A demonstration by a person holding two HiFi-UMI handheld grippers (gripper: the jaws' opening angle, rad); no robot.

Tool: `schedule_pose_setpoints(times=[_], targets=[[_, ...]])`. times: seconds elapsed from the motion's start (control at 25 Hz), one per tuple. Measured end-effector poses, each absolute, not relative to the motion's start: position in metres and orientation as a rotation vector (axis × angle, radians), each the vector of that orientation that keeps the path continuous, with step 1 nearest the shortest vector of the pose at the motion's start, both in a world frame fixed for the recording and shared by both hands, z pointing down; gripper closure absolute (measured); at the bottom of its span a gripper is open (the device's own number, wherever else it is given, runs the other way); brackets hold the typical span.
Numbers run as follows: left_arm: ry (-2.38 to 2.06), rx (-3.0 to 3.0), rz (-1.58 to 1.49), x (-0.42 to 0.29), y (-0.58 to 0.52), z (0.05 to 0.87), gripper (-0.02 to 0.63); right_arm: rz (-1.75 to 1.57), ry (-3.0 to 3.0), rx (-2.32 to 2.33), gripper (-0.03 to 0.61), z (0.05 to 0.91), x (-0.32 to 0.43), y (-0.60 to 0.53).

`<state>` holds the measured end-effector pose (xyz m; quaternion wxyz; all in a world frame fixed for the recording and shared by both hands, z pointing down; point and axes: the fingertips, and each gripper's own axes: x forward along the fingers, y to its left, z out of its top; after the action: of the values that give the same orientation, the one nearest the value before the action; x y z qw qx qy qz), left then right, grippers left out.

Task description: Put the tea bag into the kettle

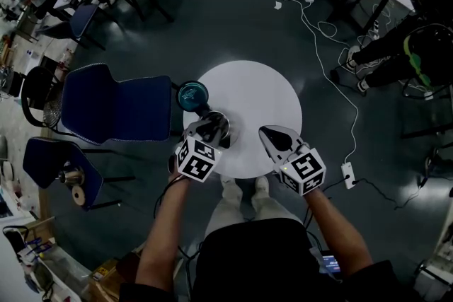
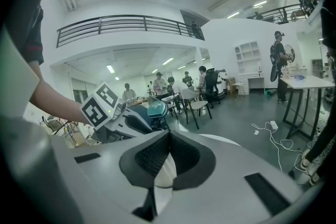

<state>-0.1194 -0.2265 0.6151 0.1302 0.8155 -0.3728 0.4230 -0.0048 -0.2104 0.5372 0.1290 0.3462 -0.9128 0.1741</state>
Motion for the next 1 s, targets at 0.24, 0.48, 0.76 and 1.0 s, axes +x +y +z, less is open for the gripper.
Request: schedule_pose_setpoints(times=[0.24, 0.48, 0.76, 1.0], targets=[[-1.093, 2.365, 1.243, -0.119, -0.228, 0.619, 0.574, 0.504, -2.655, 0.997, 0.561, 0.544, -0.003, -0.212], [-1.063, 2.345, 1.267, -0.119, -0.228, 0.625, 0.581, 0.501, -2.652, 0.99, 0.561, 0.544, -0.003, -0.214], [-1.068, 2.335, 1.287, -0.119, -0.231, 0.634, 0.563, 0.493, -2.65, 0.986, 0.561, 0.544, 0.0, -0.218], [-1.132, 2.338, 1.232, -0.117, -0.228, 0.623, 0.514, 0.481, -2.659, 0.977, 0.561, 0.539, 0.007, -0.214]])
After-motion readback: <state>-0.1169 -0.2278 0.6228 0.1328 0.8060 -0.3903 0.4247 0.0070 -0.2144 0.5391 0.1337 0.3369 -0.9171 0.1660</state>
